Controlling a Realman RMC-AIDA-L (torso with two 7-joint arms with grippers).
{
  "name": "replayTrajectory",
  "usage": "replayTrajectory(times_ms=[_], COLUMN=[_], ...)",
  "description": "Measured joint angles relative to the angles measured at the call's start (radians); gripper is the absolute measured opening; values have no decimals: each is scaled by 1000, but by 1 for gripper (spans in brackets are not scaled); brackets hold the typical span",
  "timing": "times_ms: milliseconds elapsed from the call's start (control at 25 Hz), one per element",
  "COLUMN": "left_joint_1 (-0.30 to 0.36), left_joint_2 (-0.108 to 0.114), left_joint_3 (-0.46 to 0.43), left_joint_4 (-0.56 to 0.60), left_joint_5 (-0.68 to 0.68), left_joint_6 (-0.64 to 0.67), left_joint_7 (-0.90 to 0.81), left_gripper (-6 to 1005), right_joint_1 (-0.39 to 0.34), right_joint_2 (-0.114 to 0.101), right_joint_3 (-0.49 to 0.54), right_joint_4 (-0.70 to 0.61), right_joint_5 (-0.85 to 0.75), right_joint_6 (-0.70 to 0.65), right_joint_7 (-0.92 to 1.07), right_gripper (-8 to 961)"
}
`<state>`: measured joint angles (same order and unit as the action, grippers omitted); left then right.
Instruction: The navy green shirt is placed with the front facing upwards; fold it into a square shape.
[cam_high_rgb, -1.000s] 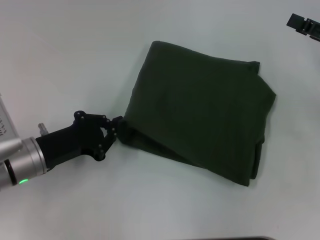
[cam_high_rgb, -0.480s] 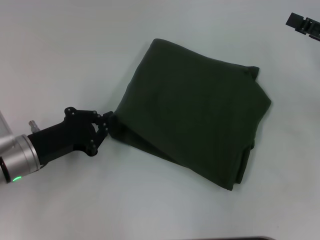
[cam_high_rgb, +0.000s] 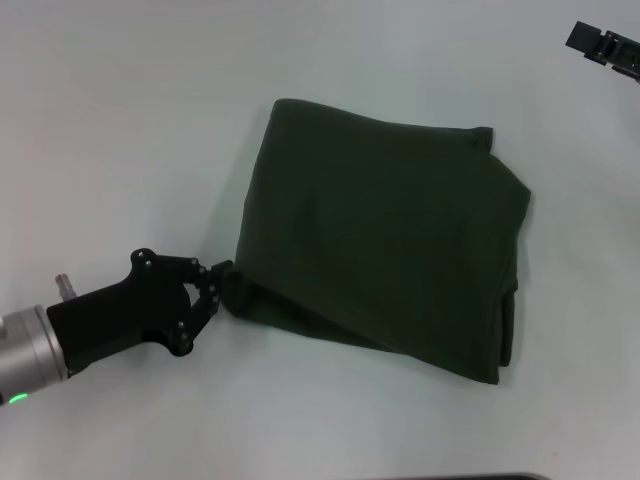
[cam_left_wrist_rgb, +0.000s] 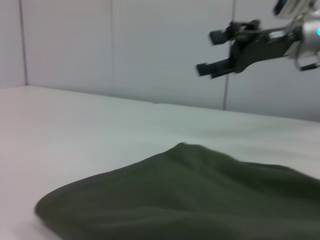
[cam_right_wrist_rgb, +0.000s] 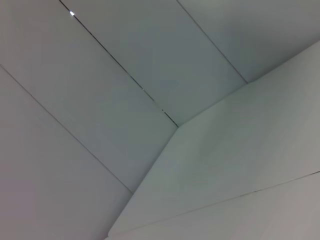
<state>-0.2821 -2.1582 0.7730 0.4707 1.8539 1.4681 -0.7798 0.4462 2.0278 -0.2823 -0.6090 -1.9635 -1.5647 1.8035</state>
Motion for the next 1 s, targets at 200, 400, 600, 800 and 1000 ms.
replayTrajectory(times_ms=[200,400,600,800,1000], left_joint_1=[24,38,52,59,60], left_joint_2=[-2,-4,-7,-9,-9], left_joint_3=[-3,-12,-12,-23,-29], left_joint_4=[14,15,10,8,8], left_joint_5=[20,56,78,87,89], left_joint_6=[55,81,88,92,94], left_joint_7=[-19,-38,-41,-41,-41], left_gripper=[38,38,38,38,38], right_joint_1=[3,2,-2,-4,-4], right_joint_2=[-1,-1,-1,-1,-1], right_joint_3=[0,0,-1,-1,-2], right_joint_4=[0,0,0,1,1], right_joint_5=[0,0,0,0,0], right_joint_6=[-1,-6,-7,-8,-8], right_joint_7=[0,0,-3,-5,-7], right_gripper=[909,909,909,909,909])
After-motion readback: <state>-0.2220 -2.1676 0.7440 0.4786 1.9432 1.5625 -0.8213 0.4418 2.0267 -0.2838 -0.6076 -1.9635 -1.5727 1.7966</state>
